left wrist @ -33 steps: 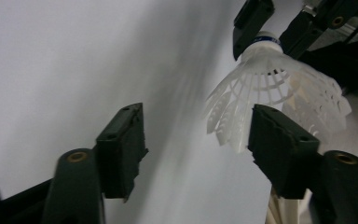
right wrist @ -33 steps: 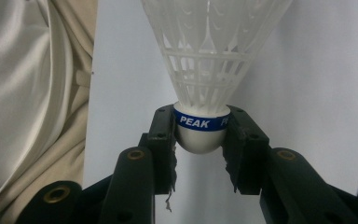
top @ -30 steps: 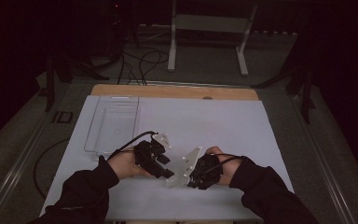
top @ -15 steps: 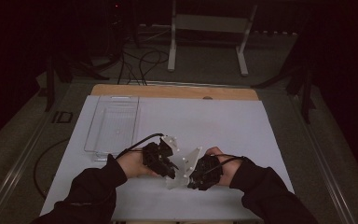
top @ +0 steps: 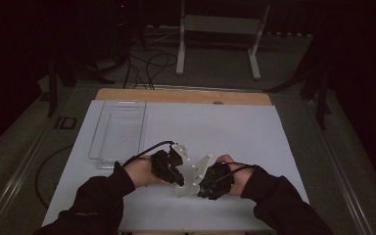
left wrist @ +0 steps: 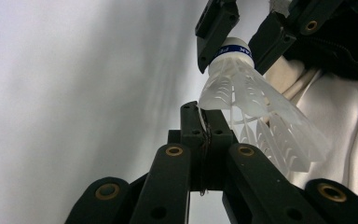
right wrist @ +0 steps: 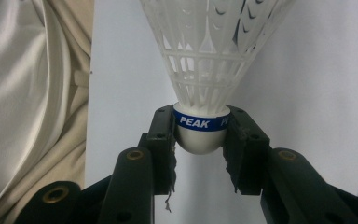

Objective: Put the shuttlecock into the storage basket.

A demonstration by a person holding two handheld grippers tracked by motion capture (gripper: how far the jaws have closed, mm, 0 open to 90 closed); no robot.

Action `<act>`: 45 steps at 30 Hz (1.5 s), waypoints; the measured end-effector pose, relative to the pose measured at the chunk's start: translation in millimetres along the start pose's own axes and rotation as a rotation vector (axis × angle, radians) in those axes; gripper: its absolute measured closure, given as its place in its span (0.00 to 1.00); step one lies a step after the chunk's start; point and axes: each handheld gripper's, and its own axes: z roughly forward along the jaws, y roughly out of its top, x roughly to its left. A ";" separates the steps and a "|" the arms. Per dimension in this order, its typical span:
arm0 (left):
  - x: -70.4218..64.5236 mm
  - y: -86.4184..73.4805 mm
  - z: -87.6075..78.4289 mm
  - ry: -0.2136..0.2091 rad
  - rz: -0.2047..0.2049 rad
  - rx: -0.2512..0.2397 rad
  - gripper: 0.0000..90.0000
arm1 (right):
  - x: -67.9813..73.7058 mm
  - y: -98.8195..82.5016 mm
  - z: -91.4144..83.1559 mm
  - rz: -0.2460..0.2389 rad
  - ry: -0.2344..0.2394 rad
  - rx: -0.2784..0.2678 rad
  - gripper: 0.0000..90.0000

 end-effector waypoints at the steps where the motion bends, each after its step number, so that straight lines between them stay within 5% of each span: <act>1: 0.4 0.0 -0.1 0.002 -0.003 0.001 1.00 | 0.0 0.0 0.0 0.002 0.002 -0.002 0.73; 13: -1.2 2.8 -2.5 -0.013 0.012 0.012 1.00 | 0.0 -1.4 -0.3 0.031 -0.003 -0.018 0.67; 21: -1.2 3.7 -10.3 0.020 0.008 0.025 1.00 | 0.9 -3.8 -0.7 0.060 -0.037 -0.044 0.30; 32: 0.3 -1.4 -24.6 0.049 -0.017 -0.012 1.00 | -7.9 -19.6 -0.3 0.112 -0.041 -0.046 0.11; 40: 3.7 -8.8 -38.0 0.079 -0.044 -0.035 1.00 | -18.8 -46.3 -5.8 0.220 -0.053 -0.162 0.10; 45: 3.0 -11.1 -46.1 0.101 -0.028 -0.040 1.00 | -19.8 -68.3 -4.6 0.274 -0.106 -0.230 0.10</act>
